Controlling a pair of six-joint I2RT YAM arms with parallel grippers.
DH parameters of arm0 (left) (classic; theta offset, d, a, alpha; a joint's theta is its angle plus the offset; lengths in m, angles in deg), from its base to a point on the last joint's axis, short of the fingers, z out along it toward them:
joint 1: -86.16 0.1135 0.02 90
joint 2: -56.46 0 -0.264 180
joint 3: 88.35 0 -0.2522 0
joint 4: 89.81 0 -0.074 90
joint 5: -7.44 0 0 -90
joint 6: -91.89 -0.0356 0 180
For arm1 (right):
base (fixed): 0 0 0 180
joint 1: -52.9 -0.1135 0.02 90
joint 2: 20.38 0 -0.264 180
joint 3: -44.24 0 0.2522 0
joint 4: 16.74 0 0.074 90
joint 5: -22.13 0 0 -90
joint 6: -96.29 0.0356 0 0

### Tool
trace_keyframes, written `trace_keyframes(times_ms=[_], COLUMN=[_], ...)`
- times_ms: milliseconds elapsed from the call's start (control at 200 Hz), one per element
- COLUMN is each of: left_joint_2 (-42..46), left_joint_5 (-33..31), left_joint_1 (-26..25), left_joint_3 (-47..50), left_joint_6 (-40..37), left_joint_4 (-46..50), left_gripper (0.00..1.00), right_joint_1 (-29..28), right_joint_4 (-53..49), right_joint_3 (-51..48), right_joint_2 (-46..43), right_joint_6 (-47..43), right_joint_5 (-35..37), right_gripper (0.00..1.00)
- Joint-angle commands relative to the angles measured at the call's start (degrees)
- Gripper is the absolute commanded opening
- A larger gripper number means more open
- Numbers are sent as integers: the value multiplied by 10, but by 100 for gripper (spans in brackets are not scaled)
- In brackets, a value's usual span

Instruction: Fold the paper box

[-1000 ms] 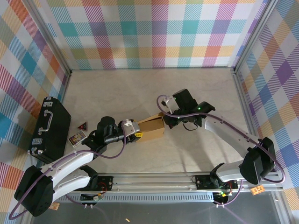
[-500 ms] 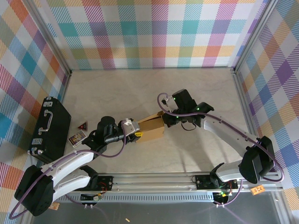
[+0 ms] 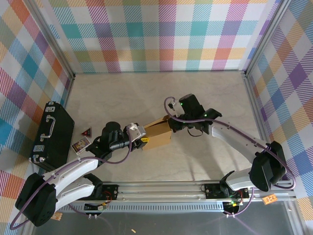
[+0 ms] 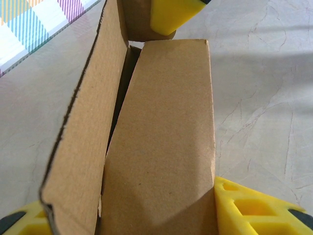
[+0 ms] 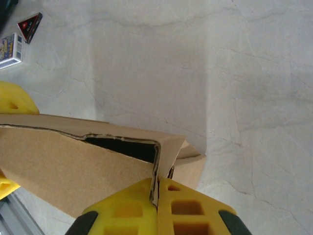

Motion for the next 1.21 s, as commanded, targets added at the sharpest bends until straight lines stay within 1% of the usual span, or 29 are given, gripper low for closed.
trace_keyframes(times_ms=[0,115,335,475,525,580,655,690,710,795,880,995,1050,1115,1155,1200], left_joint_2=[-8,-6,2,10,12,14,17,19,19,24,27,30,31,30,31,31], left_joint_5=[1,-10,-41,-50,-51,-56,-62,-65,-66,-70,-69,-66,-64,-65,-65,-65], left_joint_1=[-10,-16,-29,-42,-45,-48,-53,-54,-54,-55,-56,-56,-56,-56,-56,-57], left_joint_3=[-5,-7,-1,8,11,12,15,14,13,10,7,7,8,7,7,7], left_joint_6=[1,19,61,79,80,76,58,53,50,38,31,26,25,23,22,20], left_joint_4=[19,18,7,-12,-14,-12,-3,2,6,18,26,30,31,35,39,41], left_gripper=[41,40,39,39,39,39,39,39,39,38,38,38,38,38,38,38], right_joint_1=[-17,-21,-23,-23,-23,-23,-23,-22,-21,-20,-20,-20,-18,-17,-15,-9], right_joint_4=[-7,20,107,163,177,191,197,196,195,195,177,139,112,57,26,-8], right_joint_3=[-33,-53,-105,-138,-145,-152,-155,-154,-153,-148,-132,-104,-85,-50,-30,-9], right_joint_2=[31,35,18,6,4,1,-9,-16,-20,-42,-60,-81,-87,-89,-90,-88], right_joint_6=[6,-15,-47,-64,-70,-77,-89,-88,-88,-90,-88,-83,-97,-112,-120,-122], right_joint_5=[-3,20,4,-2,-3,-5,-6,-5,-4,-2,-2,-6,-17,-6,5,24], right_gripper=[0,0,0,1,7,17,21,26,32,37,53,69,72,72,72,68])
